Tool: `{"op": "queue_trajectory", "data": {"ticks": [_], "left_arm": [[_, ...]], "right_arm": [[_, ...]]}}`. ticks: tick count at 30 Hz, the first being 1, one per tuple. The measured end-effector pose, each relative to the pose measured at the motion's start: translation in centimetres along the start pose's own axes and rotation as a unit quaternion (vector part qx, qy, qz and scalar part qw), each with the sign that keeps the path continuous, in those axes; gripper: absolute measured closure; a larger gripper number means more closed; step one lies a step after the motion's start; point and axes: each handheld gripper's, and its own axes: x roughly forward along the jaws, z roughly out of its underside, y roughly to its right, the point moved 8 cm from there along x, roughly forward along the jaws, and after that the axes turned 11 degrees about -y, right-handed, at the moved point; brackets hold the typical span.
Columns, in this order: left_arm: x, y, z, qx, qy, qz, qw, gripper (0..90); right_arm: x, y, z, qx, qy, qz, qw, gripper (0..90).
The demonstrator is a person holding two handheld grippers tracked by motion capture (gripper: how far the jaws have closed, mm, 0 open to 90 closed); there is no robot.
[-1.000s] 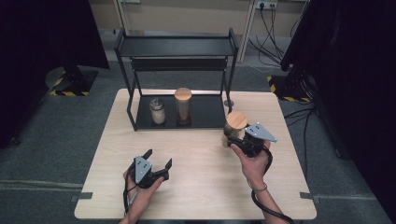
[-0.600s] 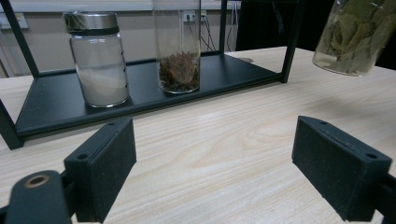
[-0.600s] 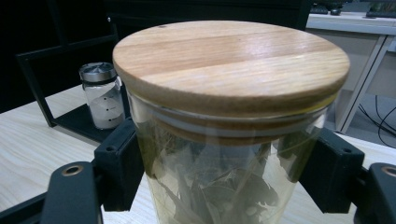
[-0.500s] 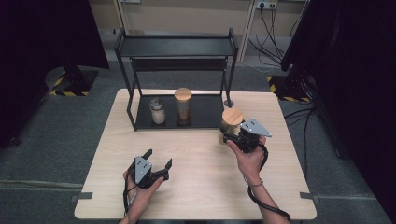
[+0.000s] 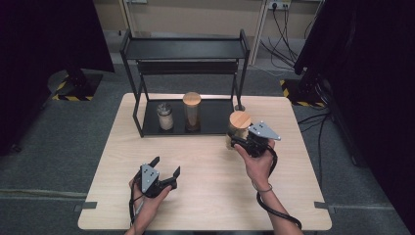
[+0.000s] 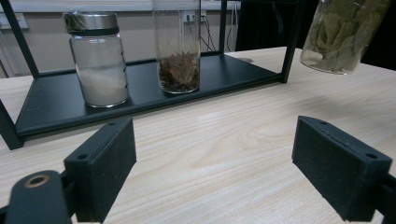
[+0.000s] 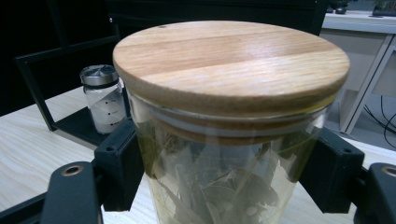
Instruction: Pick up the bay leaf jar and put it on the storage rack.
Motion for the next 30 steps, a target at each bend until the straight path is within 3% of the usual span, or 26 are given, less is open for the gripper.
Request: {"op": "queue_trajectory", "data": {"ticks": [30], "left_arm": [[0.0, 0.0, 0.0, 0.002, 0.0, 0.0, 1.0, 13.2]], "right_arm": [[2.1, -0.5, -1.2, -0.002, -0.005, -0.003, 1.0, 25.3]]}}
